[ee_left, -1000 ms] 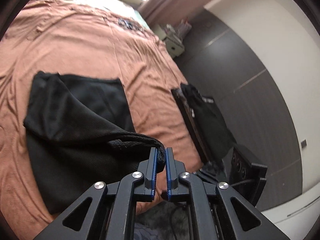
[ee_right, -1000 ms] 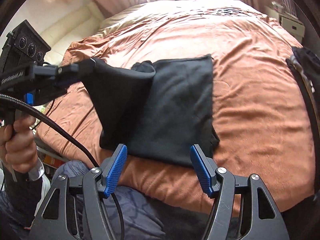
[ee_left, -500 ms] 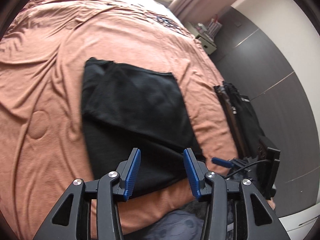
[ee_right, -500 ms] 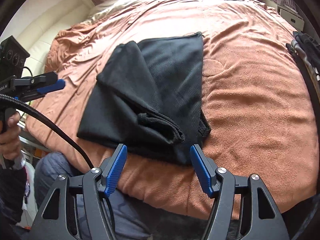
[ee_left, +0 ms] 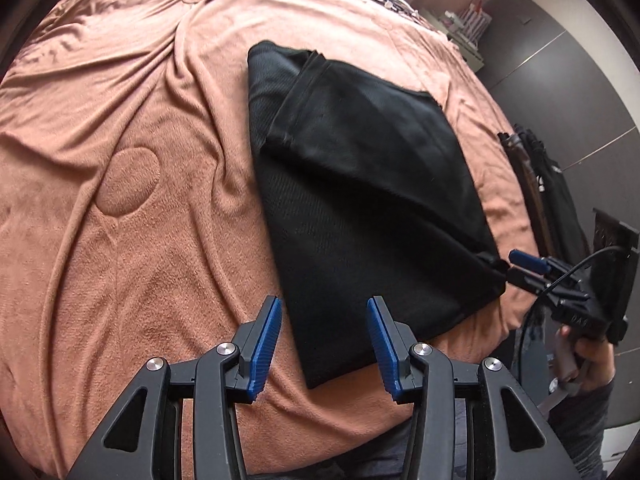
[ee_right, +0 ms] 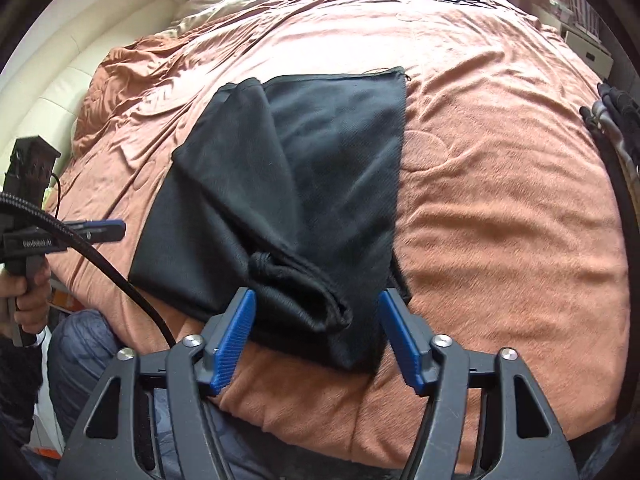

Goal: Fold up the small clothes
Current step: 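Open both grippers to release the folded layer and pull back, then close the left gripper on the folded edge while the right gripper grips it too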

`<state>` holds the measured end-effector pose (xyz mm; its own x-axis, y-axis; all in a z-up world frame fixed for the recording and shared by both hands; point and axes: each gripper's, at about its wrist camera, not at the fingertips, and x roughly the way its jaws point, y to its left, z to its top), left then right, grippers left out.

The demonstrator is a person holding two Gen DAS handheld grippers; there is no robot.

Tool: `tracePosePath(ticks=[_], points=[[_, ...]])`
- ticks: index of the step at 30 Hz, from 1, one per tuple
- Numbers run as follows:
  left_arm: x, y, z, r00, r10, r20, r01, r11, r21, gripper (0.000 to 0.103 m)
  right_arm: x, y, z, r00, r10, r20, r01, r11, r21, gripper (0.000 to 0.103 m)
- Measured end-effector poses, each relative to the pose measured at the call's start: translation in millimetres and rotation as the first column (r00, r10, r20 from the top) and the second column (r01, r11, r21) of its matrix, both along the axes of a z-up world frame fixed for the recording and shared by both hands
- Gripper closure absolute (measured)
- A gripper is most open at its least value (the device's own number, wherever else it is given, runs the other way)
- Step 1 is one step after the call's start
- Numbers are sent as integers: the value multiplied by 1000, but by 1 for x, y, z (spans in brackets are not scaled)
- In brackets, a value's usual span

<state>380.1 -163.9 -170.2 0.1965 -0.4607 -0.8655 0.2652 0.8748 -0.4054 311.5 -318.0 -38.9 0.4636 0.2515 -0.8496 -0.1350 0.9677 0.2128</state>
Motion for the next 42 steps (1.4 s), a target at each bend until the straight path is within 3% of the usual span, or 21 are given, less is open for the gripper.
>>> tracePosePath(ticks=[11, 13, 15, 17, 18, 21, 25, 28, 35, 42], points=[[2, -7, -30, 999, -25, -45, 28, 998, 57, 57, 26, 16, -14, 997, 42, -61, -45, 998, -49, 55], [3, -8, -31, 999, -29, -43, 31, 998, 60, 57, 31, 19, -16, 997, 45, -60, -48, 998, -51, 65], [4, -10, -31, 999, -31, -42, 33, 997, 64, 57, 35, 20, -18, 997, 46, -60, -48, 998, -46, 82], [5, -12, -32, 999, -28, -36, 31, 996, 80, 66, 37, 19, -18, 998, 33, -49, -36, 998, -50, 96], [5, -14, -33, 999, -27, -33, 29, 996, 85, 68, 36, 16, -17, 999, 19, -42, -20, 999, -41, 98], [6, -14, -34, 999, -27, -32, 29, 996, 87, 71, 29, 5, -12, 1000, -17, -15, 18, 1000, 15, 100], [3, -11, -34, 999, -37, -33, 39, 996, 82, 91, 16, -10, -13, 999, -47, -5, 47, 996, 79, 101], [-1, -13, -32, 999, -45, -15, 46, 994, 94, 96, 10, -16, -16, 998, -58, -6, 58, 994, 89, 101], [-4, -16, -28, 998, -61, -26, 64, 993, 99, 96, -6, -27, -20, 997, -81, 7, 81, 993, 87, 102], [-3, -15, -17, 998, -54, -24, 55, 997, 46, 96, -15, -32, -16, 995, -98, 10, 97, 992, 83, 102]])
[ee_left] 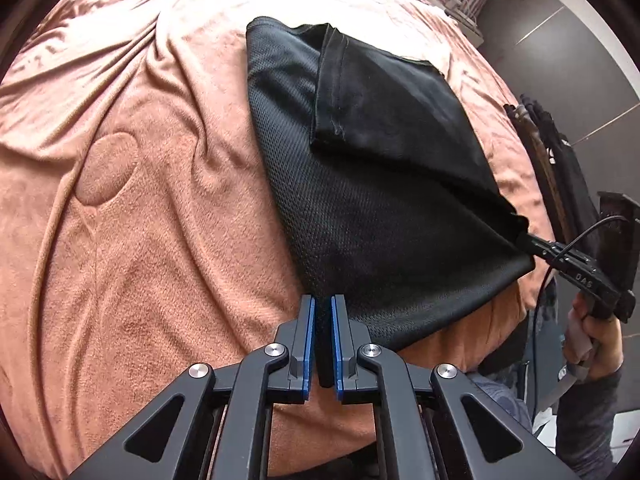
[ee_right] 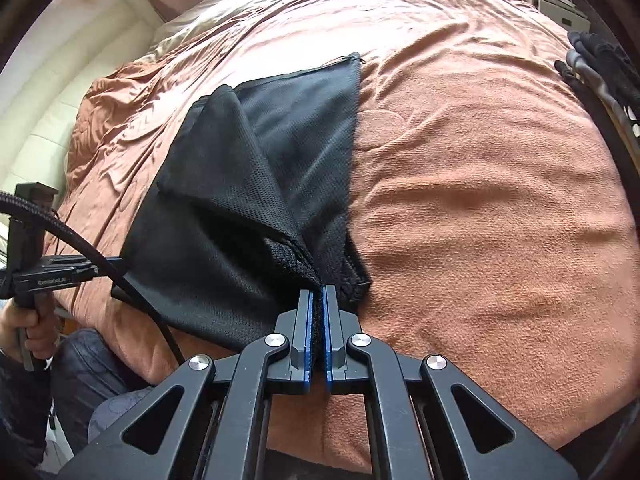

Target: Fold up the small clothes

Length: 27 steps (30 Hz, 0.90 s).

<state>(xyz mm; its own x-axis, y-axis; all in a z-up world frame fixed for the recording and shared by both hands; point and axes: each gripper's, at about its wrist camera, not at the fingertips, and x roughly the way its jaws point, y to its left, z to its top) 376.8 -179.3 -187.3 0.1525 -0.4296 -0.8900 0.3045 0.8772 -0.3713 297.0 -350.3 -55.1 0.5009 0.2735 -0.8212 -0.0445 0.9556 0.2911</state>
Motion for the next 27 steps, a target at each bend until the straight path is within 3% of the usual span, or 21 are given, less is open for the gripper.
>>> tracePosePath(ticks=[7, 10, 11, 12, 14, 20, 27], points=[[4, 10, 10, 999, 29, 23, -28, 999, -23, 94, 0, 6, 0, 1000, 17, -15, -18, 1000, -23, 101], [6, 11, 10, 998, 46, 32, -45, 999, -27, 90, 3, 10, 2, 999, 14, -51, -17, 998, -65, 93], [8, 11, 9, 998, 52, 32, -51, 998, -28, 90, 4, 12, 5, 999, 12, -47, -16, 997, -82, 81], [9, 10, 7, 998, 56, 32, -55, 998, -28, 90, 4, 14, 9, 999, 15, -39, -18, 995, -99, 63], [11, 5, 4, 997, 58, 42, -57, 998, -19, 90, 3, 20, 16, 1000, 22, -20, -24, 992, -128, 42], [13, -3, -12, 996, 75, 50, -75, 997, -16, 90, 7, 51, 30, 996, 92, 5, -88, 969, -232, 41], [14, 5, -17, 990, 129, 52, -125, 989, -74, 90, 37, 102, 26, 983, 179, -33, -179, 927, -330, 41]])
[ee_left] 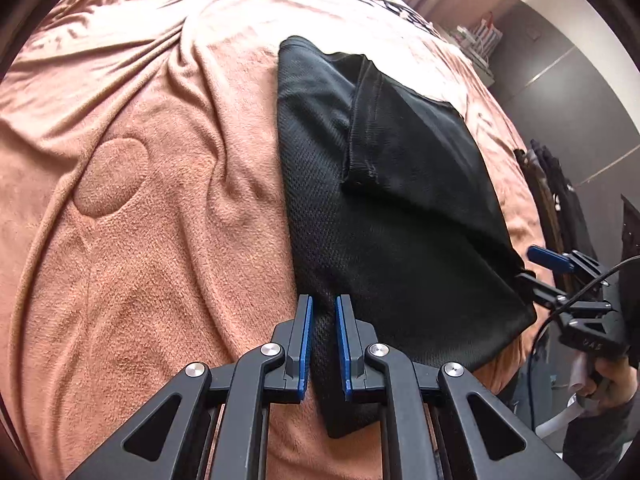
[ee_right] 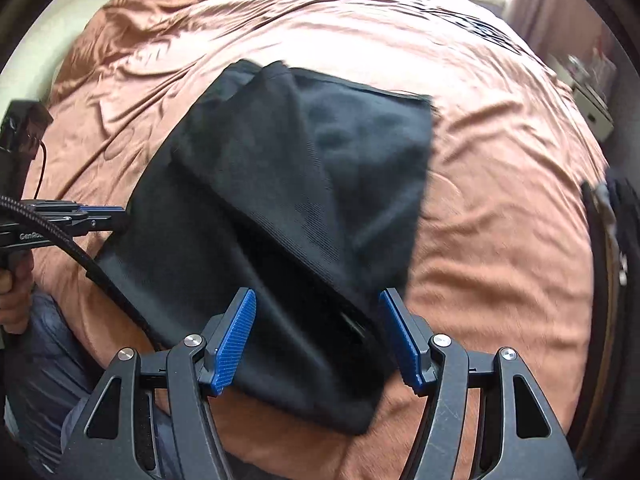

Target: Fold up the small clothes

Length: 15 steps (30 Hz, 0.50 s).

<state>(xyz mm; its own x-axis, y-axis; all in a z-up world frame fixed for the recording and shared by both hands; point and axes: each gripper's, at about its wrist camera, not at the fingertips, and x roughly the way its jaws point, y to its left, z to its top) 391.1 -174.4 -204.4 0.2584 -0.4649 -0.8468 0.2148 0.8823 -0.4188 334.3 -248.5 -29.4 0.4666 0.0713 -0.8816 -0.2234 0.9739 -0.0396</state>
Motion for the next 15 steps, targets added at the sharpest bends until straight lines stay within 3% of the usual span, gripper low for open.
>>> tracePosePath(ticks=[5, 15], points=[[1, 5, -4, 1000, 22, -19, -22, 1000, -22, 90, 26, 28, -12, 999, 40, -5, -40, 998, -58, 41], [3, 15, -10, 998, 31, -60, -35, 997, -66, 90, 71, 52, -40, 1000, 26, -12, -27, 991, -133, 41]])
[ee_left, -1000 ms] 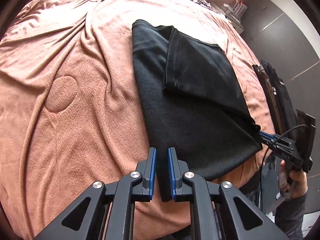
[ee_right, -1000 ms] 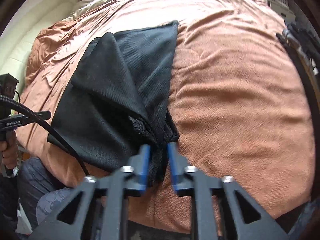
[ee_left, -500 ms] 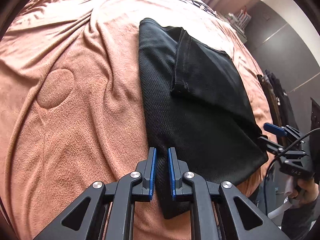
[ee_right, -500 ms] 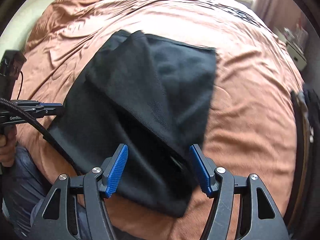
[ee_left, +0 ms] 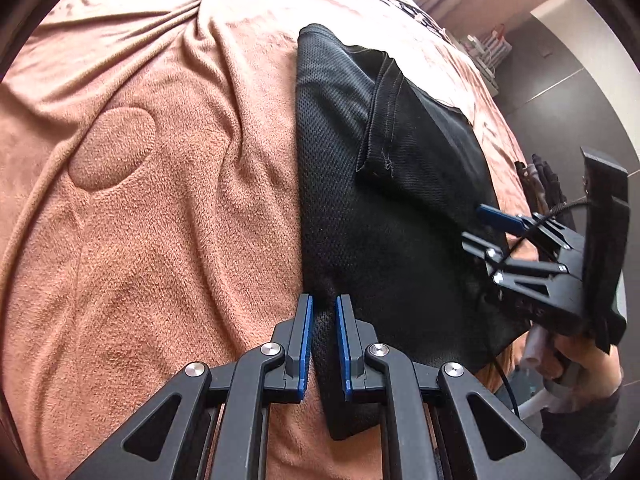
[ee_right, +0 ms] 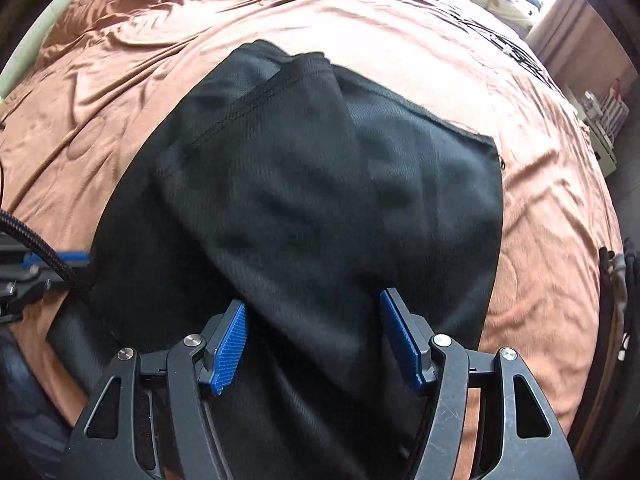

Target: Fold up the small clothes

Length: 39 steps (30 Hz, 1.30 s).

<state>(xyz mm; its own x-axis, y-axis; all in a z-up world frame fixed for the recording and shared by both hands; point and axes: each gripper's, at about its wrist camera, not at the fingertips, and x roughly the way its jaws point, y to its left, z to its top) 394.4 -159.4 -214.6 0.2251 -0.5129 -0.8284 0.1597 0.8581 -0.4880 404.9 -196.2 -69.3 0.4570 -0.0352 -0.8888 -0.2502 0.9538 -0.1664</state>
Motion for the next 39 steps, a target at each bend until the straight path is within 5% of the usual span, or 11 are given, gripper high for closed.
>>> tracePosePath(ticks=[14, 23, 29, 39], points=[[0, 2, 3, 1000, -4, 7, 4, 1000, 15, 90, 57, -60, -5, 982, -187, 17, 185, 978, 92, 41], [0, -2, 2, 1000, -5, 7, 5, 1000, 23, 90, 71, -104, -10, 962, -274, -16, 269, 927, 263, 40], [0, -7, 1, 1000, -7, 8, 7, 999, 35, 90, 64, -136, -11, 922, -388, -4, 376, 892, 251, 40], [0, -4, 1, 1000, -1, 5, 1, 1000, 20, 90, 30, -152, 7, 942, -334, 20, 307, 887, 346, 40]])
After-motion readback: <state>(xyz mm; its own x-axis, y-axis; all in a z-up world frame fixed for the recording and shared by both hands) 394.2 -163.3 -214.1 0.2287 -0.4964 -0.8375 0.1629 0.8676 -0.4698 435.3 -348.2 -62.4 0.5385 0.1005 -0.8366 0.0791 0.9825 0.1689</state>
